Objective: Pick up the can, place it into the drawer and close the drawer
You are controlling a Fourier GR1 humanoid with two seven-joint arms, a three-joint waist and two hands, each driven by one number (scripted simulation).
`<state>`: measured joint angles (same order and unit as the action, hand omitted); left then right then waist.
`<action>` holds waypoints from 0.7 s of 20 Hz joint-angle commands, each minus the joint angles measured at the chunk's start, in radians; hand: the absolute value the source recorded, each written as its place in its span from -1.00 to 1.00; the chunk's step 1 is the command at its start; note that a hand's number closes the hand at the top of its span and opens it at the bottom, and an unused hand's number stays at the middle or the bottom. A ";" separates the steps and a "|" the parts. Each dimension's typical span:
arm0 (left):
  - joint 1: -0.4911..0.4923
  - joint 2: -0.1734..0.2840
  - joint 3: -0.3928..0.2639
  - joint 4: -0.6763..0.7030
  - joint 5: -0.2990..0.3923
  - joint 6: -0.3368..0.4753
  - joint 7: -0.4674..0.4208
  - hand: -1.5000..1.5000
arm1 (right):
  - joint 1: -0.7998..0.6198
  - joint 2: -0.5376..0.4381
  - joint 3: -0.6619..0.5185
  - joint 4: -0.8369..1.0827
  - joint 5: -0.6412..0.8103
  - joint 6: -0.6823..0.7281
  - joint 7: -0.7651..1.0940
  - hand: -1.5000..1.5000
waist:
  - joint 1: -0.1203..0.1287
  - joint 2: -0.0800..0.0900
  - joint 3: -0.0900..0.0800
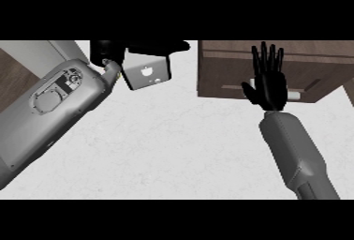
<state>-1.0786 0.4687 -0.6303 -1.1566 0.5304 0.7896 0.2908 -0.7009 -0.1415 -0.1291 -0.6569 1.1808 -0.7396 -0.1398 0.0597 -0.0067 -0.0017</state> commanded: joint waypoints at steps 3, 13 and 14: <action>0.104 0.027 0.007 -0.089 -0.027 0.011 -0.023 -1.00 | -0.206 -0.063 -0.057 0.182 -0.010 0.041 0.020 -1.00 | 0.016 0.023 0.003; 0.181 0.061 0.030 -0.161 -0.038 -0.028 -0.032 -1.00 | -0.355 -0.059 -0.069 0.340 0.018 0.001 0.053 -1.00 | 0.026 0.032 0.003; 0.170 0.019 0.001 -0.135 -0.060 0.001 -0.026 -1.00 | -0.366 -0.065 -0.076 0.350 0.012 -0.012 0.037 -1.00 | 0.030 0.040 0.005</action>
<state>-0.9193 0.5045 -0.6211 -1.2936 0.4884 0.7862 0.2631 -0.9713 -0.1939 -0.1863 -0.3864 1.2031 -0.7807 -0.0883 0.0769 0.0145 -0.0013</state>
